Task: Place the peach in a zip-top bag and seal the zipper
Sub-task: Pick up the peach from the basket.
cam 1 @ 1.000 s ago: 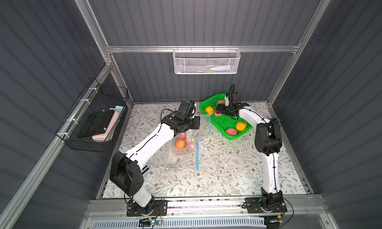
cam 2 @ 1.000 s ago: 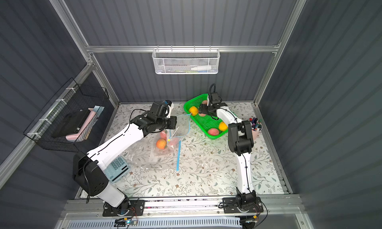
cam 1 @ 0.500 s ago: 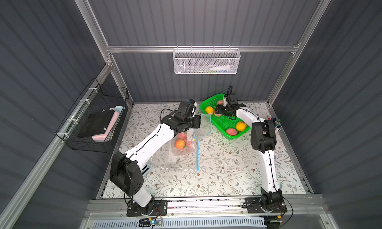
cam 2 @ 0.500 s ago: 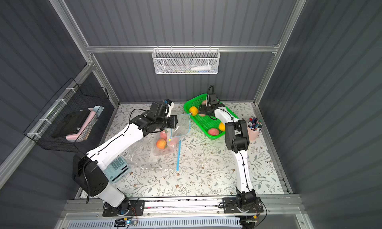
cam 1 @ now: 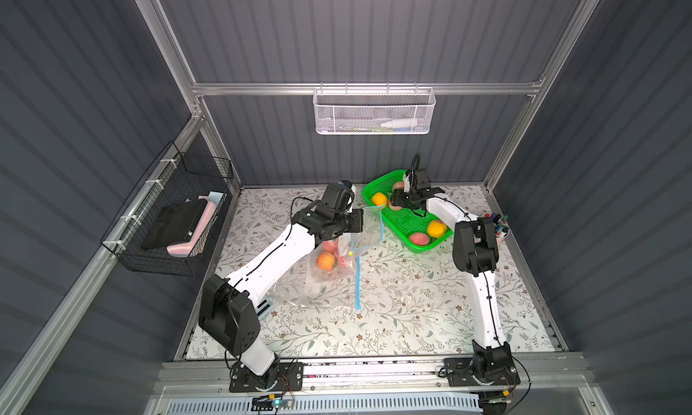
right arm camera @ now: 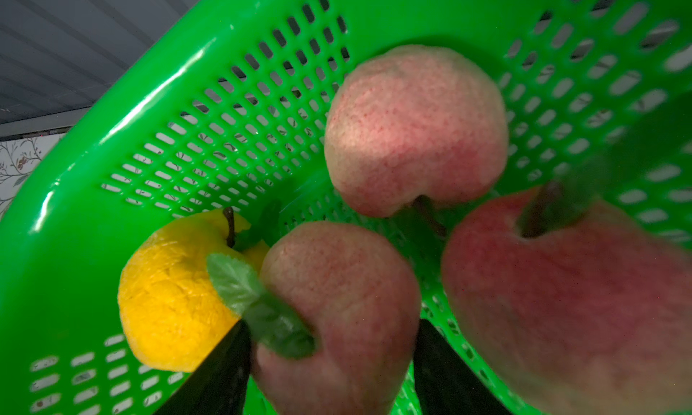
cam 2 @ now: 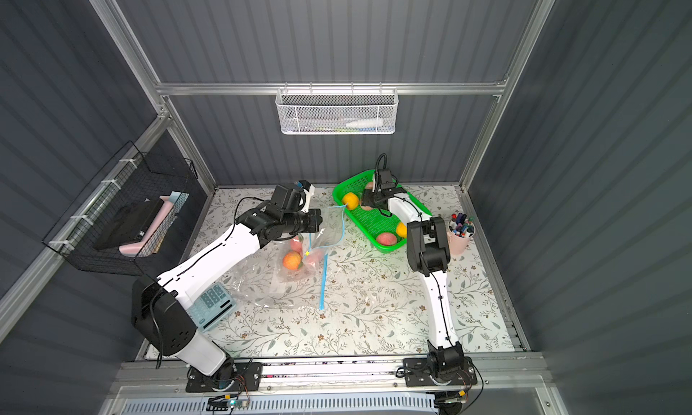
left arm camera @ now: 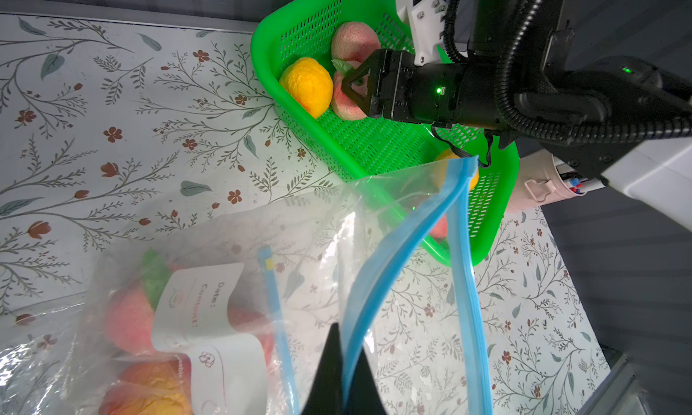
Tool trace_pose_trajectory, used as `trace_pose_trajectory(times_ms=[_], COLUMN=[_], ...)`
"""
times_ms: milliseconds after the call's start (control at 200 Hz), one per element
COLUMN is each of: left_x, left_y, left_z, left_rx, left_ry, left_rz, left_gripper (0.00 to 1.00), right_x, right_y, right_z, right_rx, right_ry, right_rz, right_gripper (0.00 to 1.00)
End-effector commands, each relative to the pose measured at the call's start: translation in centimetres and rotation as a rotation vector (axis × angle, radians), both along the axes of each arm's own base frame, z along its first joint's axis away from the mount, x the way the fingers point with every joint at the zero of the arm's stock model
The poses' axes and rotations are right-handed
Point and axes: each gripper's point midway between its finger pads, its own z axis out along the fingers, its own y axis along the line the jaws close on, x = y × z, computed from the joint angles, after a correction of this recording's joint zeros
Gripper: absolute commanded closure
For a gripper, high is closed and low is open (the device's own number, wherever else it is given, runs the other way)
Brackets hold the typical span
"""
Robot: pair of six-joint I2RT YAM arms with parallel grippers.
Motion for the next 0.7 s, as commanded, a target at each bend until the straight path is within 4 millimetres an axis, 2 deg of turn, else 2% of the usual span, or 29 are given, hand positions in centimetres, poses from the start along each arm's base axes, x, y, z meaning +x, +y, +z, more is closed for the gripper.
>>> trace_pose_trajectory(times_ms=[0,110,240,460,600,695], left_x=[0.2,0.6,1.2,1.8,1.5,1.3], left_y=[0.3,0.3,-0.6,-1.4,-1.4,-1.4], left_z=[0.6,0.3,-0.7,-1.9,-1.8,-1.5], left_rx=[0.007,0.012,0.007,0.008,-0.014,-0.017], left_ry=[-0.006,-0.007,0.010,0.026,0.012,0.015], left_rz=[0.032,0.038,0.019,0.004,-0.001,-0.004], left_gripper=[1.00,1.00,1.00,1.00,1.00,1.00], right_x=[-1.1,-3.1,-6.6,-12.5,-16.3,-19.7], right_y=[-1.1,-2.2,-3.2,-1.6,-1.9,-0.4], right_z=[4.6,7.1,10.2,15.2,18.6,20.7], right_rx=[0.033,0.097,0.197,0.371,0.408,0.487], right_ry=[-0.035,-0.061,-0.127,-0.190,-0.277,-0.320], right_rz=[-0.043,-0.055,-0.040,0.083,0.120,0.270], right_gripper=[0.35,0.35,0.35,0.36,0.37,0.35])
